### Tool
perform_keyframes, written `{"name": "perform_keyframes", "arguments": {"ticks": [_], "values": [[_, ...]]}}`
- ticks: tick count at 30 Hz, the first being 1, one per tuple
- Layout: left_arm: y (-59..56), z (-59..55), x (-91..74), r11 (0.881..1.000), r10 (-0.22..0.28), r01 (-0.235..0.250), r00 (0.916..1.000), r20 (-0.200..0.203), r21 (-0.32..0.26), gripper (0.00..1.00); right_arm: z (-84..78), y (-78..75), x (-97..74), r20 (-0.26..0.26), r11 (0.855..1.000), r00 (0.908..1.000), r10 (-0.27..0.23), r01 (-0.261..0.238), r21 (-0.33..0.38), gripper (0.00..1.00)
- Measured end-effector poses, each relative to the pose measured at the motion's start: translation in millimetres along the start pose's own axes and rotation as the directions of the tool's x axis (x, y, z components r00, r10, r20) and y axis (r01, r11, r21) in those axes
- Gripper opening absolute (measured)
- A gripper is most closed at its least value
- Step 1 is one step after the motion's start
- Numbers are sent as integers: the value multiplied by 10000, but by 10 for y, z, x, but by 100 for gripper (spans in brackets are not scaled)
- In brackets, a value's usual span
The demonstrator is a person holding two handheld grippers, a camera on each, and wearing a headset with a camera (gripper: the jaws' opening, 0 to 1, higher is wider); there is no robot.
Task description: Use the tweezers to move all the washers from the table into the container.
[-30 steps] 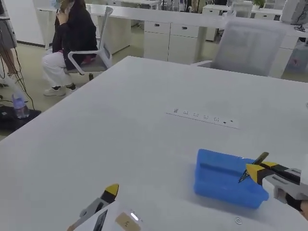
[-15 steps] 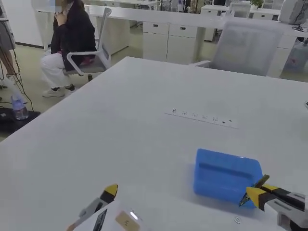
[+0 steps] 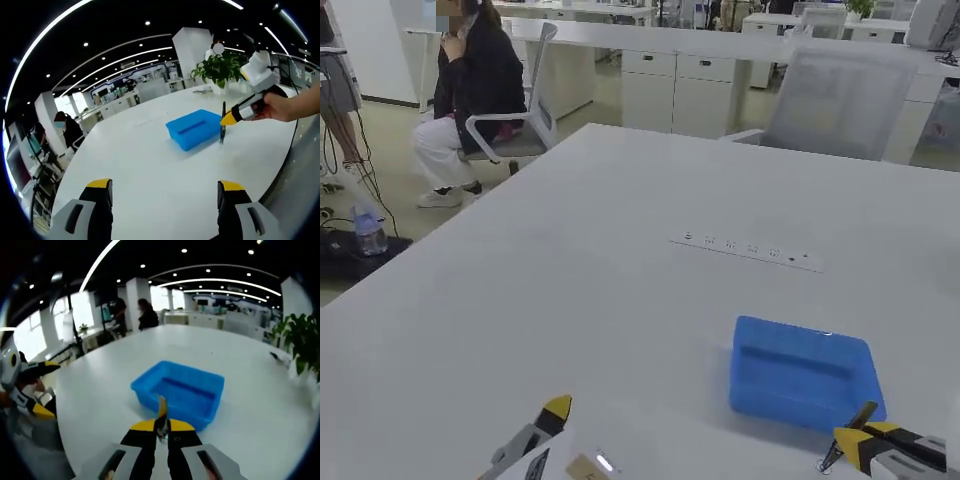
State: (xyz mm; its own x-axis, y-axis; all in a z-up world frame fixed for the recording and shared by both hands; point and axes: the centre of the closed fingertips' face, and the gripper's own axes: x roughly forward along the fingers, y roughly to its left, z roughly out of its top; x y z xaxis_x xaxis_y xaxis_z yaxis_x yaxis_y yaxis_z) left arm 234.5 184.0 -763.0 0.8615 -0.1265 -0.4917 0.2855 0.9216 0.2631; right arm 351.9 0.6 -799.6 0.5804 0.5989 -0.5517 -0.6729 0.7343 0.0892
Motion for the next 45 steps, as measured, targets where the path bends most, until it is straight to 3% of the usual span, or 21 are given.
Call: {"name": "perform_keyframes", "arguments": {"ticks": [2, 3, 11, 16, 27, 29, 32, 35, 39, 45], "values": [[1, -3, 2, 10000, 3, -3, 10000, -20, -2, 88, -43, 14, 9, -103, 10000, 9999, 4, -5, -32, 4], [2, -2, 2, 10000, 5, -5, 10000, -19, -12, 88, -12, 26, -4, 148, 10000, 9999, -20, 21, -18, 4], [4, -12, 6, 10000, 6, -6, 10000, -79, 2, 88, -46, 19, -18, 368, 9996, 9990, -265, 267, -44, 3], [-5, -8, 2, 10000, -40, 41, 10000, -60, 35, 87, -47, 19, -6, 367, 9984, 9986, -372, 387, -413, 2], [117, 19, -31, 9983, 331, -320, 9992, 223, -484, 83, -44, 31, -13, 578, 9969, 9953, -772, 778, -93, 2], [94, -21, -17, 9988, 219, -218, 9998, -1, -447, 83, -48, 31, -22, 550, 9965, 9951, -828, 830, -19, 1], [29, 4, -18, 9998, 14, -12, 9999, 113, -175, 83, -62, 24, -42, 534, 9964, 9950, -843, 844, 10, 1], [35, -2, -14, 9998, 29, -27, 10000, 80, -182, 83, -84, -10, -68, 517, 9948, 9950, -856, 825, 601, 1], [76, -15, -9, 9992, 166, -164, 9999, 45, -375, 83, -93, -23, -76, 409, 9951, 9958, -814, 789, 595, 1], [19, -37, 8, 9999, -25, 24, 9999, -116, -162, 83, -48, -14, -43, 212, 9947, 9977, -644, 625, 814, 1]]}}
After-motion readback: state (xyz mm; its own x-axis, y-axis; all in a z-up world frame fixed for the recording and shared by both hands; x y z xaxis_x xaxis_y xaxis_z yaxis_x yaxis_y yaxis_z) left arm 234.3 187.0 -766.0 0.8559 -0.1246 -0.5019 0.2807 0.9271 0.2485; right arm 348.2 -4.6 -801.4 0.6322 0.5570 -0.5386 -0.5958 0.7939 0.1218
